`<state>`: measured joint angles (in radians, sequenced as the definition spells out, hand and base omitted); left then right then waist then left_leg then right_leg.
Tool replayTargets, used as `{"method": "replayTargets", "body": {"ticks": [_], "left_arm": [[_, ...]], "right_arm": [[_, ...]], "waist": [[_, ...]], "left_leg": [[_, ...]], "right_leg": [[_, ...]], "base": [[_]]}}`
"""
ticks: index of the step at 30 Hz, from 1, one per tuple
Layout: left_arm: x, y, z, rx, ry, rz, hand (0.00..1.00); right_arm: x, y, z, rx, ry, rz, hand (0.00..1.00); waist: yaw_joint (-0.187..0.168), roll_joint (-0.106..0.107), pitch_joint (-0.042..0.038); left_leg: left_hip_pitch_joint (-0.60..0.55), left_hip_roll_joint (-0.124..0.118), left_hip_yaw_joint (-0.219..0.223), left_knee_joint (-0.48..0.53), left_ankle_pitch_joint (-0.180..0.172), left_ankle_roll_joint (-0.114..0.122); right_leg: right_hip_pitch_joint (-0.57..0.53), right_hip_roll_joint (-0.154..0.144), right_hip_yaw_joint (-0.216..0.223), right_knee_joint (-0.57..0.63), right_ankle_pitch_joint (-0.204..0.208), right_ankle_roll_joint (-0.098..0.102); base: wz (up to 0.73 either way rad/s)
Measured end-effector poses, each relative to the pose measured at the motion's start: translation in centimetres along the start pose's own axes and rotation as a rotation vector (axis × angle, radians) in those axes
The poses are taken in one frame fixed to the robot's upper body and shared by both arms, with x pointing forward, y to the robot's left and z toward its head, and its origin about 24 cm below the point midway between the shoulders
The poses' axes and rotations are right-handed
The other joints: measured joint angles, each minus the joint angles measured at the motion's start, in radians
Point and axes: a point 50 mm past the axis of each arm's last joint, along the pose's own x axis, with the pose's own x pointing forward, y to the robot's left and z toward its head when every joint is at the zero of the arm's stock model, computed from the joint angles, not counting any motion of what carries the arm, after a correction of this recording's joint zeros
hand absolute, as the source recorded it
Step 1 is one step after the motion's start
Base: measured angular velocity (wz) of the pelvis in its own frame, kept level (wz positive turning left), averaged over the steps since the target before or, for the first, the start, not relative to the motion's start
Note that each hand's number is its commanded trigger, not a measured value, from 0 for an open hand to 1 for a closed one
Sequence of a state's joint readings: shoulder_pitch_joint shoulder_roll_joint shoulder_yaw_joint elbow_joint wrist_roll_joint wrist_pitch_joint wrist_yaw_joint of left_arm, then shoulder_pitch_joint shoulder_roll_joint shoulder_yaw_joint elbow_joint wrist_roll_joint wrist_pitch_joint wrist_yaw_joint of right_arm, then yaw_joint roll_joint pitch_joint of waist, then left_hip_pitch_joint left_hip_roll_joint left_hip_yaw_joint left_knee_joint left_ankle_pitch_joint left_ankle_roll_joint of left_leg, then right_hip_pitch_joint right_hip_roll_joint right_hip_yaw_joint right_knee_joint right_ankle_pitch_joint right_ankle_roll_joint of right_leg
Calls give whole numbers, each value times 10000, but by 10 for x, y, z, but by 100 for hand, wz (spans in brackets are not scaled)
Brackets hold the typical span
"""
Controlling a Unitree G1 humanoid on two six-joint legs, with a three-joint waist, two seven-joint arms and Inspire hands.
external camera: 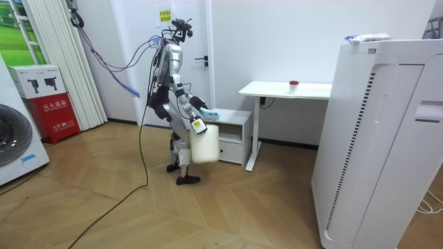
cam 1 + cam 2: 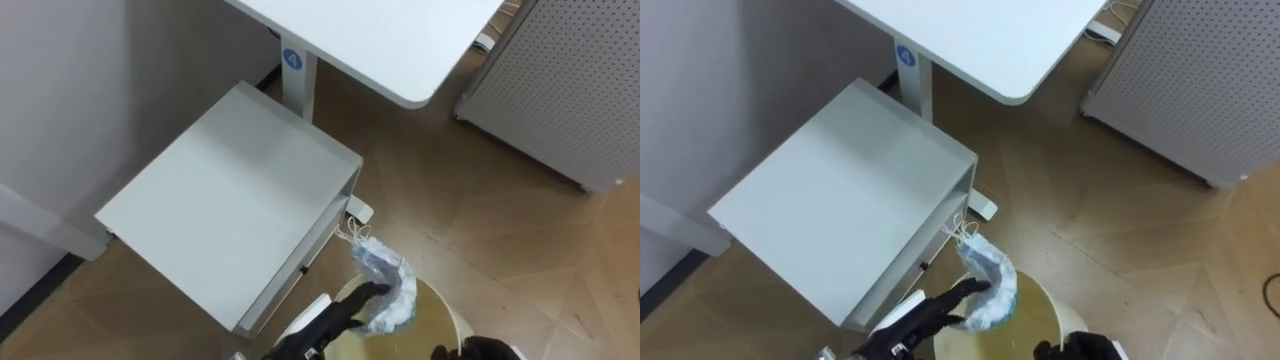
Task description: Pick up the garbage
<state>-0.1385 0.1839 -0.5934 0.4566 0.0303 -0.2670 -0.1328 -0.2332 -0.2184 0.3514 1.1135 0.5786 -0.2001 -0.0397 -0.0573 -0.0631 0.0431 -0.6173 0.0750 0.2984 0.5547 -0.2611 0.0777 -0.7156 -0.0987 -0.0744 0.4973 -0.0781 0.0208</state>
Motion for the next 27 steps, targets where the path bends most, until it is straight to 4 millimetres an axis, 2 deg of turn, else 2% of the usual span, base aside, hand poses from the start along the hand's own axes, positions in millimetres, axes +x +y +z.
{"method": "replayTargets", "body": {"ticks": [7,14,22,27], "left_arm": [[9,-15,10,-359,-396,-337,0],[9,-17,9,-509,-364,-593,0],[-1,-29,-13,-553,802,-1818,0],[-5,-36,-19,-489,1197,-2621,0]], "right_arm": [[1,11,0,195,0,349,100],[1,13,0,212,4,595,100],[3,13,7,266,-141,531,100],[3,10,6,248,-105,413,100]], "waist": [[1,-136,77],[0,-137,78],[37,-135,76],[33,-132,74]], "left_leg": [[0,9,16,5,-2,-3],[-24,19,16,-11,-5,-8],[-161,19,25,-12,-6,-7],[-175,13,28,-37,-5,-7]], "right_leg": [[-22,32,43,-6,2,-1],[-47,42,44,4,0,-1],[-176,30,46,-11,1,-1],[-215,15,41,17,1,-1]], "base": [[0],[0],[0],[0]]}}
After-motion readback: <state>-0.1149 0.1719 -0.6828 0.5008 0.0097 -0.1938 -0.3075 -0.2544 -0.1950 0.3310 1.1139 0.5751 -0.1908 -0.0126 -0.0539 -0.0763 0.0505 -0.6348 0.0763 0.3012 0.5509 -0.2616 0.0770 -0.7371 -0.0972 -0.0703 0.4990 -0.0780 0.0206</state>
